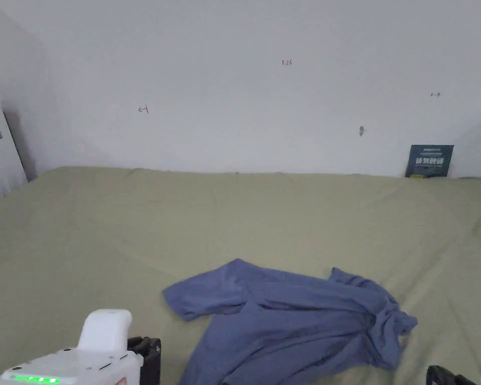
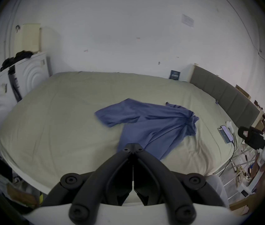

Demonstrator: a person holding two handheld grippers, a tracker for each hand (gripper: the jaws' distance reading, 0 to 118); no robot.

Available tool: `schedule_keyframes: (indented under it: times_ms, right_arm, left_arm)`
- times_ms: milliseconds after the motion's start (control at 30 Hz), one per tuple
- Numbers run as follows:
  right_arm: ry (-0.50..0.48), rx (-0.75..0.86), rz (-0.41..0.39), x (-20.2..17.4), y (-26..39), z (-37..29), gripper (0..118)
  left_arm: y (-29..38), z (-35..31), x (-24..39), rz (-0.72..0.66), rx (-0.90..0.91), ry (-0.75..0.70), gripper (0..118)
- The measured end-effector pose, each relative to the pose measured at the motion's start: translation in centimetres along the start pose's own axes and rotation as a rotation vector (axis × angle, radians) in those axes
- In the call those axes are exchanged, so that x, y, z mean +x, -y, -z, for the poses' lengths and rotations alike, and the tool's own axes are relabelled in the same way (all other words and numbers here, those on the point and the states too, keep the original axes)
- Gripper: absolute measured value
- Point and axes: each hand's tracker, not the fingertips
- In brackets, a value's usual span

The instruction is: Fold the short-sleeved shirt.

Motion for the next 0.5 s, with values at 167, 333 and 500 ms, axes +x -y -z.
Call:
schedule_keyframes:
  times_ms: [167,333,500]
  right_arm:
    - [-0.007,-0.034,-0.018,-0.9,0.7,0.4,1]
    - [-0.012,-0.062,-0.026,-1.5,1.2,1.0,1]
    - [-0.016,-0.102,-0.040,-1.8,1.8,2.1,1]
  left_arm:
    - [1.1,1.6,-2.4,-0.074,-0.059,0.018,0]
    - [2.0,5.8,-3.0,-0.099,-0.171,0.046,0]
    - [2.6,11.8,-2.6,-0.118,-0.327,0.009,116]
